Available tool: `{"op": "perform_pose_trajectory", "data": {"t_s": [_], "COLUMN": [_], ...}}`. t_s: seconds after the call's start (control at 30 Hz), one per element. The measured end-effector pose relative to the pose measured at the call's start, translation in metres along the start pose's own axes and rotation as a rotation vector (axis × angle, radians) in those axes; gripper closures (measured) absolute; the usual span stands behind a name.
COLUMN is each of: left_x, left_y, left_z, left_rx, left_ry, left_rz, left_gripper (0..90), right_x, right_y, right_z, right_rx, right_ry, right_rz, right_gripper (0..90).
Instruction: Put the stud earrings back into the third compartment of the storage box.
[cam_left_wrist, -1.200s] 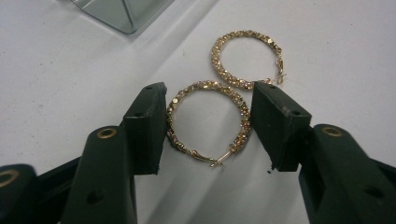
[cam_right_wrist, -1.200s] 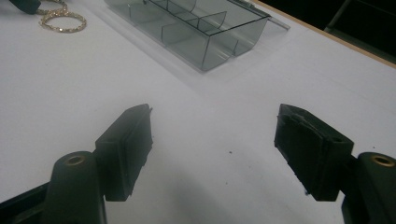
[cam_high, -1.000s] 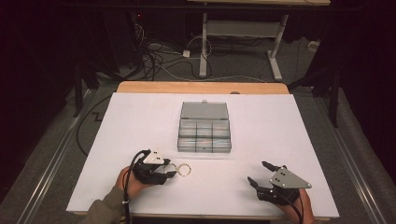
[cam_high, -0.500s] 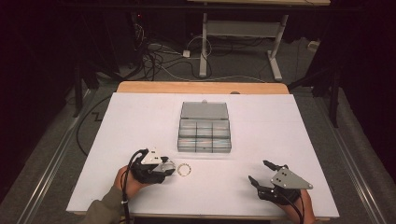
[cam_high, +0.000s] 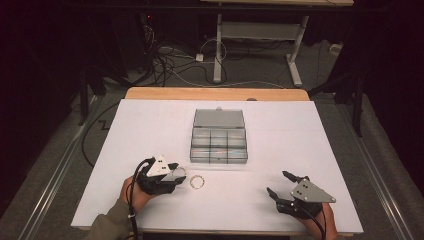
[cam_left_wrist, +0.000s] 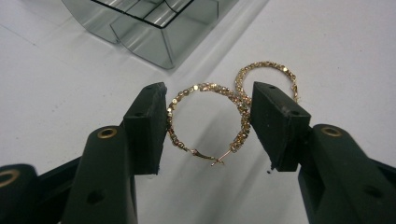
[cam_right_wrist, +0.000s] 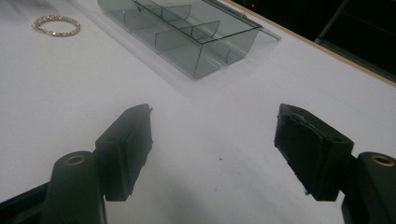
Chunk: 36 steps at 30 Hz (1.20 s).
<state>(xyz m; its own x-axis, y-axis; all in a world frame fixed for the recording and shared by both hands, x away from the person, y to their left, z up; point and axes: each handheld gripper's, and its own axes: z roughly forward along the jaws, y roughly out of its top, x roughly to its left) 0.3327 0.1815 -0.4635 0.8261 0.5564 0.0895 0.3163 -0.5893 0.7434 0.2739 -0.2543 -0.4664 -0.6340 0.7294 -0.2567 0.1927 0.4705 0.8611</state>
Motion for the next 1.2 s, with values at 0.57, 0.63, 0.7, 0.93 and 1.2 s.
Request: {"op": "perform_pose_trajectory", "data": {"t_s": [0.57,0.63,0.7,0.93,1.2], "left_x": [0.015,0.016,0.017,0.014,0.024], "left_y": [0.043,0.052,0.065,0.098,0.128], "left_z": [0.003,0.008,0.016,0.044,0.08], "left_rx": [-0.109,-0.123,-0.137,-0.115,-0.086], "left_ry": [0.003,-0.009,-0.026,-0.032,-0.051], "left_rz": [0.007,0.009,0.016,0.064,0.038], "left_gripper": [45.3,45.3,45.3,45.3,45.3], "right_x": [0.001,0.001,0.001,0.0,0.0], "right_y": [0.0,0.0,0.0,-0.001,0.0], "right_z": [0.0,0.001,0.001,0.0,0.0], "right_rx": [0.002,0.004,0.004,-0.004,-0.008], "right_ry": [0.002,0.004,0.006,0.001,0.004], "right_rz": [0.012,0.012,0.01,0.016,0.018], "right_gripper": [27.7,27.7,27.7,27.3,26.4]}}
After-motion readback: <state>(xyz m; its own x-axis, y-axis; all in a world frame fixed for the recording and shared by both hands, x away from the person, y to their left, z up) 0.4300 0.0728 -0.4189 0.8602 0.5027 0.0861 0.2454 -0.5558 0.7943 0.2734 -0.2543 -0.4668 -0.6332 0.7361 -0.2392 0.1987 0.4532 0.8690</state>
